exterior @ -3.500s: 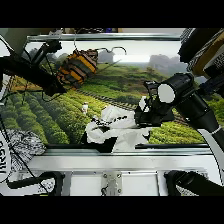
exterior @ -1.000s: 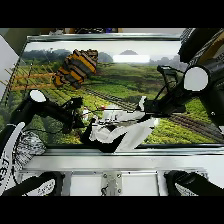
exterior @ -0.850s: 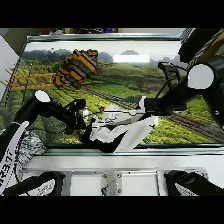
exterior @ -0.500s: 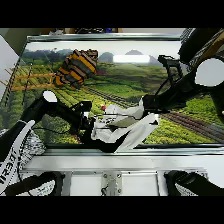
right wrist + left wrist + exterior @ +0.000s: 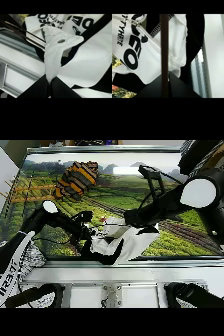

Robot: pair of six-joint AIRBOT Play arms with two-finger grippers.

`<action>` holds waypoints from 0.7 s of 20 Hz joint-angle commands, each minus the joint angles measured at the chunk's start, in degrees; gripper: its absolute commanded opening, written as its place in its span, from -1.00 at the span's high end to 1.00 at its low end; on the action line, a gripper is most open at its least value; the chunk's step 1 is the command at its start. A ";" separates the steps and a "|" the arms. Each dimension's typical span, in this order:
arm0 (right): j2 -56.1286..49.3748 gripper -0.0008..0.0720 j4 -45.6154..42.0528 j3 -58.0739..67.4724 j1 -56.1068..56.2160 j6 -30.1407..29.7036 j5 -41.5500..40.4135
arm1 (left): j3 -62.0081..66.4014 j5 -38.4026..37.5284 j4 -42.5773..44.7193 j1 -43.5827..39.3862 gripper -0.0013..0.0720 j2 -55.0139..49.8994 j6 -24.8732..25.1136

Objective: Fold the clothes and pants, and hang the long-sleeved shirts on hangers.

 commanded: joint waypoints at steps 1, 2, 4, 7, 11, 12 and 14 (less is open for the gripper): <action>-1.75 0.94 1.62 0.07 3.43 0.37 -5.70 | 0.07 -0.13 -0.04 -0.04 0.92 -0.04 -0.15; -2.49 0.94 1.64 0.07 4.33 0.35 -6.73 | 0.07 -0.35 -0.04 -0.04 0.92 -0.04 -0.15; -3.80 0.94 1.73 0.07 5.57 0.33 -9.22 | 0.02 -0.46 -0.02 -0.02 0.92 -0.04 -0.13; -5.22 0.94 1.73 0.07 6.23 0.35 -12.35 | 0.02 -0.48 -0.02 -0.02 0.92 -0.04 -0.15; -6.88 0.94 1.73 0.07 6.23 0.37 -13.77 | 0.02 -0.48 -0.02 -0.02 0.92 -0.04 -0.17; -7.19 0.94 1.75 0.07 6.23 0.37 -13.77 | 0.02 -0.48 0.00 -0.02 0.92 -0.04 -0.17; -7.54 0.94 1.75 0.07 6.23 0.35 -13.77 | 0.02 -0.48 0.00 -0.02 0.92 -0.04 -0.17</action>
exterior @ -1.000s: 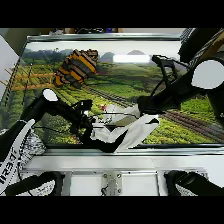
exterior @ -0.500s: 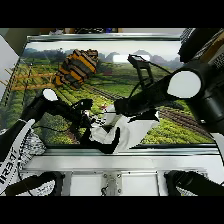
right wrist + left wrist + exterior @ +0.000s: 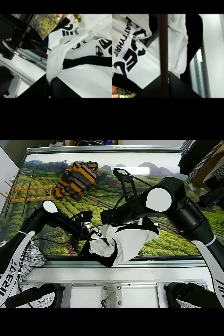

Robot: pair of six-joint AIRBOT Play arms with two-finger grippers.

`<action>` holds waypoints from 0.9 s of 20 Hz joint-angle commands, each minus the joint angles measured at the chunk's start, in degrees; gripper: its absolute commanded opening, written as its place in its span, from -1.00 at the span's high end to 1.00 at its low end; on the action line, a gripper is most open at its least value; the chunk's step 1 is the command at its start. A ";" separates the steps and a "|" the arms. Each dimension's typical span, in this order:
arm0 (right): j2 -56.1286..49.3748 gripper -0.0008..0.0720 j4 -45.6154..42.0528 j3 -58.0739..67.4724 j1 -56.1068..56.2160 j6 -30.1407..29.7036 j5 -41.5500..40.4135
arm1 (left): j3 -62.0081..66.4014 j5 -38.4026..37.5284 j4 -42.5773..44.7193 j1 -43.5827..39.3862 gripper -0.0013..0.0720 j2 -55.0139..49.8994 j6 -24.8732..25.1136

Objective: Fold the clothes and pants, and hang the long-sleeved shirts on hangers.

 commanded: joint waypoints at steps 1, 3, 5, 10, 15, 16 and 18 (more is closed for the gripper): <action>-0.81 0.93 0.07 0.07 0.13 -0.04 -0.85 | 0.00 -0.04 0.02 -0.02 0.92 -0.04 0.00; -0.81 0.88 0.07 0.07 0.11 -0.07 -0.81 | 0.00 -0.02 0.04 -0.02 0.92 -0.04 0.00; -0.81 -0.02 0.07 0.07 0.11 -0.15 -0.81 | 0.00 -0.02 0.04 -0.02 0.92 -0.04 0.00; 0.57 -0.26 0.11 0.09 -0.90 -1.18 3.85 | 0.00 -0.04 0.04 -0.02 0.92 -0.04 -0.02; 4.55 -0.26 7.67 0.07 -7.67 -15.54 8.83 | 0.00 -0.07 0.07 -0.02 0.92 -0.04 -0.13; 5.51 -0.27 9.42 0.07 -9.99 -19.74 9.42 | 0.00 -0.13 0.07 -0.02 0.92 -0.04 -0.15; 7.87 -0.47 13.18 -0.07 -15.85 -28.15 11.98 | 0.00 -1.01 0.09 -0.02 0.92 -0.04 -0.15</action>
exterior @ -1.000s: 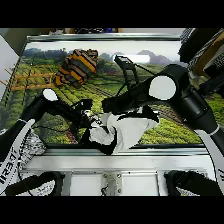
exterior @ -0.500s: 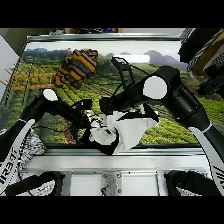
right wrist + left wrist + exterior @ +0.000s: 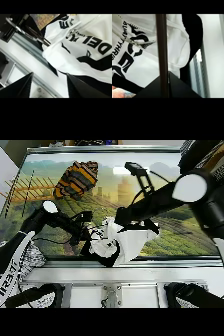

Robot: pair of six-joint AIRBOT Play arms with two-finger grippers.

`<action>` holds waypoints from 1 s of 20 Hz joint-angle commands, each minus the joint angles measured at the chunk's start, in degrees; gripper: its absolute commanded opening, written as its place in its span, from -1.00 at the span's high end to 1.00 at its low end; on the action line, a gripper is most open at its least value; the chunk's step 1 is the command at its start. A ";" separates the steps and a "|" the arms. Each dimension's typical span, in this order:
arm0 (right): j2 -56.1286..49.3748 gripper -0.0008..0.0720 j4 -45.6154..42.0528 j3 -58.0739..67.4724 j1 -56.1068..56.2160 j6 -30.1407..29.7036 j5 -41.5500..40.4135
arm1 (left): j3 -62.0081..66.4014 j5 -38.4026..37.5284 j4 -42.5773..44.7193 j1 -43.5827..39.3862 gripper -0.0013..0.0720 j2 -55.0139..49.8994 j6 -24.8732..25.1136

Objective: Fold the clothes and pants, and hang the long-sleeved shirts on hangers.

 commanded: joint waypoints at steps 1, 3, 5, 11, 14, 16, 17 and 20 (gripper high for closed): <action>4.20 -0.57 7.52 -0.46 -9.22 -15.85 4.76 | 0.00 -1.31 0.04 0.00 0.92 -0.04 -0.07; 8.39 -0.57 9.66 -3.28 -15.58 -22.08 5.05 | 0.00 -1.62 0.04 0.00 0.92 -0.04 -0.09; 13.75 -0.57 12.98 -8.59 -22.47 -27.67 4.85 | 0.00 -1.75 0.04 0.00 0.92 -0.04 -0.31; 22.67 -0.57 14.23 -16.74 -36.22 -30.16 3.67 | 0.00 -1.75 0.07 0.00 0.92 -0.04 -0.33; 23.37 -0.57 15.80 -16.79 -36.68 -29.24 3.30 | 0.00 -1.77 0.09 0.00 0.92 -0.04 -0.33; 23.12 -0.57 16.98 -16.90 -36.81 -35.85 3.06 | 0.00 -1.86 0.09 -0.02 0.92 -0.04 -0.33; 23.06 -0.57 17.97 -17.35 -37.31 -39.10 3.04 | 0.00 -1.86 0.07 -0.02 0.92 -0.04 -0.33; 22.73 -0.57 31.82 -22.82 -44.70 -51.67 6.86 | 0.00 -1.86 0.09 0.00 0.92 -0.04 -0.33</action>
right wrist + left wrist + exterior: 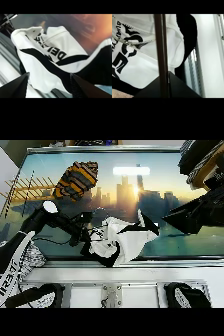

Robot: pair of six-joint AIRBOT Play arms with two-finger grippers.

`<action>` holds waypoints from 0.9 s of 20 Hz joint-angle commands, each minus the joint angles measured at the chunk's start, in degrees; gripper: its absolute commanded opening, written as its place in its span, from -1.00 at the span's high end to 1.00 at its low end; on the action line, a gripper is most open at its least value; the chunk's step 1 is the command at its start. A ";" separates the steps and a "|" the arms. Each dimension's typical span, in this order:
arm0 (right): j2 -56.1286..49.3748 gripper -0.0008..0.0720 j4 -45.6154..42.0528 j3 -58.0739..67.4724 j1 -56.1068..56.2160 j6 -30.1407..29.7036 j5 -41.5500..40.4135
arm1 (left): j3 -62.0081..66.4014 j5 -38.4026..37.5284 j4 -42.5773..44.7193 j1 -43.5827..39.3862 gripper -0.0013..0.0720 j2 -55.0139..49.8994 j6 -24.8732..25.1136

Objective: Fold the clothes and pants, and hang the long-sleeved shirts on hangers.

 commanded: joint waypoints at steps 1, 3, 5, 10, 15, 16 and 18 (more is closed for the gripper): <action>-0.04 -0.57 15.69 -6.78 -8.70 -16.55 4.46 | 0.00 0.02 0.04 0.00 0.92 -0.04 0.04; -0.04 -0.57 20.28 -13.40 -15.98 -25.81 6.93 | 0.00 0.09 0.07 0.00 0.92 -0.04 0.04; -0.04 -0.57 20.41 -19.34 -20.41 -33.07 7.78 | 0.00 0.09 0.07 0.00 0.92 -0.04 0.04; -1.22 -0.57 22.34 -31.65 -21.16 -46.27 7.04 | 0.00 0.04 0.20 0.00 0.92 -0.04 0.04; -7.67 -0.57 24.28 -35.28 -20.72 -51.74 6.27 | 0.00 0.13 0.50 0.00 0.92 -0.04 0.04; -8.94 -0.57 24.28 -35.28 -20.04 -53.20 6.23 | 0.00 0.11 0.52 0.00 0.92 -0.04 0.04; -11.39 -0.57 24.28 -35.28 -17.55 -55.17 6.05 | 0.00 0.11 0.50 0.00 0.92 -0.04 0.04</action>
